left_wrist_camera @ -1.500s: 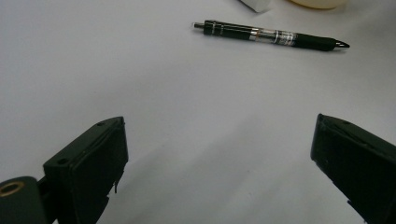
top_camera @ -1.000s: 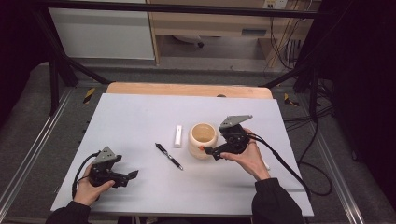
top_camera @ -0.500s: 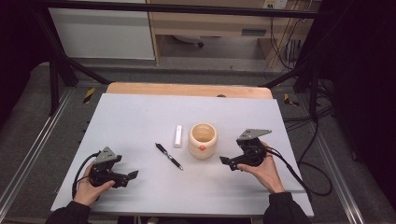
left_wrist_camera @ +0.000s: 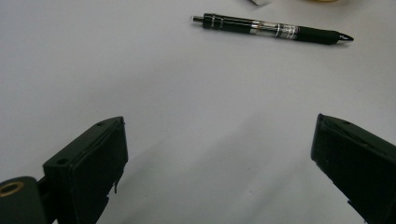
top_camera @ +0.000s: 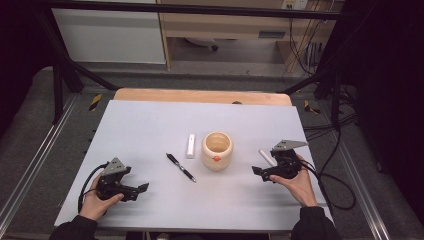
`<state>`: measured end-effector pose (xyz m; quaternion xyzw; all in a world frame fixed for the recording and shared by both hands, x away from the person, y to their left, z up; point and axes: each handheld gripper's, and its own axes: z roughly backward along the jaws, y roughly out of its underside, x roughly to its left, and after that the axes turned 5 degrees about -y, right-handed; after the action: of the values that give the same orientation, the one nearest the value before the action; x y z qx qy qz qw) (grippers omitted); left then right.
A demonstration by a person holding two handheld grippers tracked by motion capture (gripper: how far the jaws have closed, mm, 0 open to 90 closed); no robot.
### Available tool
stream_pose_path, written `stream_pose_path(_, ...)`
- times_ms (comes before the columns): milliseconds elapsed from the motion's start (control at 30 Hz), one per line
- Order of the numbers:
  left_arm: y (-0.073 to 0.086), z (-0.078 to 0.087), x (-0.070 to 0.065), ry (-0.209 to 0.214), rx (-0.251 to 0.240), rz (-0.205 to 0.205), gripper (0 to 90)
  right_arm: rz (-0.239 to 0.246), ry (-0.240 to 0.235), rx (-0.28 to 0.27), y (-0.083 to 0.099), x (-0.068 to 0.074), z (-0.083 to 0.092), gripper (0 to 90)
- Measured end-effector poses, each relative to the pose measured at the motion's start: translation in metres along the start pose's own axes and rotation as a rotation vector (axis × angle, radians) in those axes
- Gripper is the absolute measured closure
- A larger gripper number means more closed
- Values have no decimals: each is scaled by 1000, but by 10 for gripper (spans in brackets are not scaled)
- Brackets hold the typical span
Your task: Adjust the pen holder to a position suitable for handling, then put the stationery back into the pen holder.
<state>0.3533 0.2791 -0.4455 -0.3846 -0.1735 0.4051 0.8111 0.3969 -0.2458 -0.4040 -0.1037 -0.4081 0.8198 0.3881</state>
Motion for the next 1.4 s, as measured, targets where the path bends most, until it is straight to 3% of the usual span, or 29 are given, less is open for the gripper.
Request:
stream_pose_path(133, 0, 1, 0, -1, -2, 1, 39, -27, 19, -12, 1, -11, 2, 32)
stream_pose_path(267, 0, 0, 0, 0, 2, 5, 39, -24, 27, -16, -1, -17, 4, 39)
stream_pose_path(567, 0, 0, 1, 1, 0, 6, 39, -17, 45, 33, -8, -31, -2, 82)
stream_pose_path(667, 0, -1, 0, 1, 3, 6, 39, -22, 31, 44, -9, -33, -7, 100)
stream_pose_path(867, 0, -1, 0, 1, 8, 3, 39, -3, 42, 116, -8, -41, -16, 225)
stream_pose_path(1133, 0, -2, -1, -2, 9, 2, 39, -27, 64, 155, -4, -49, -21, 420)
stream_pose_path(1400, 0, -2, -1, -1, 10, 1, 39, -22, 68, 175, 0, -52, -24, 559)
